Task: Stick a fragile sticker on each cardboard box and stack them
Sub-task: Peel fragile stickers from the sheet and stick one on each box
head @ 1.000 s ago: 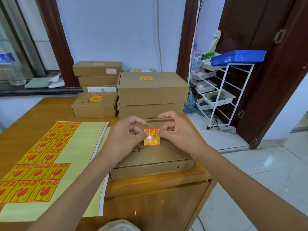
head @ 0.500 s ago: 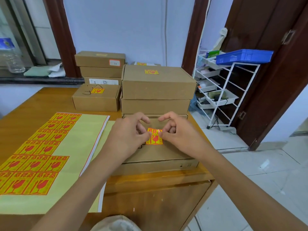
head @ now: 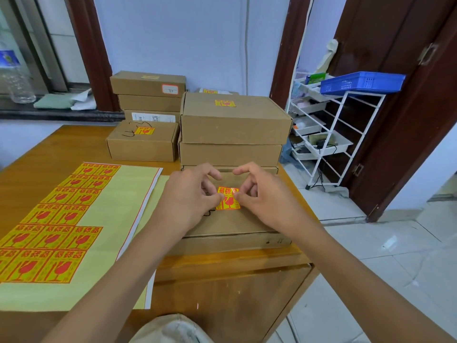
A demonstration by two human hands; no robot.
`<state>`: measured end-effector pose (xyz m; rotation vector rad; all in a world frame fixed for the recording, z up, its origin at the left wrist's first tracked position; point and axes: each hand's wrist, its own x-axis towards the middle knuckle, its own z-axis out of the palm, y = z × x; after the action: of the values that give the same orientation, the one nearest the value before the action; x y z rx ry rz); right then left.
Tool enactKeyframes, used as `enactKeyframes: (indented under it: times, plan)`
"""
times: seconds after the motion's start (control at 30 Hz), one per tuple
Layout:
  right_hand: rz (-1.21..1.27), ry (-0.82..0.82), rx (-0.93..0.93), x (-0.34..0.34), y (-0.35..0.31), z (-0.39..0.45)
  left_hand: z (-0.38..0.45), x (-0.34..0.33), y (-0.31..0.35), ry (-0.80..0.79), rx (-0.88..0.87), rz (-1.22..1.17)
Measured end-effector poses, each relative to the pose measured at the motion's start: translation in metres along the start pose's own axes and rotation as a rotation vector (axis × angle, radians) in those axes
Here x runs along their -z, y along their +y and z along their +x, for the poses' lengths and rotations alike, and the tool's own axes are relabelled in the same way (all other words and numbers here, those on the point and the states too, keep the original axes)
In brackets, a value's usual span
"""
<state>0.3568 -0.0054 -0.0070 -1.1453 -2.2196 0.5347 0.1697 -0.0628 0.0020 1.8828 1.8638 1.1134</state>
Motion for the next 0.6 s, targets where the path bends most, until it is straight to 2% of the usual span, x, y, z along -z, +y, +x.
enactKeyframes:
  times: [0.2, 0.43, 0.53, 0.6]
  plan:
    - [-0.106, 0.012, 0.023, 0.0, -0.003, -0.001, 0.002, -0.001, -0.003, 0.015, 0.012, 0.016]
    - [-0.107, 0.047, 0.023, -0.001, -0.001, -0.004, 0.005, -0.004, -0.008, -0.035, -0.096, 0.101]
    - [-0.2, -0.014, 0.048, 0.002, -0.003, -0.002, 0.007, -0.003, -0.01, -0.099, -0.177, 0.241]
    - [-0.188, -0.12, 0.071, 0.009, -0.002, 0.001, 0.006, 0.0, -0.014, -0.166, -0.209, 0.335]
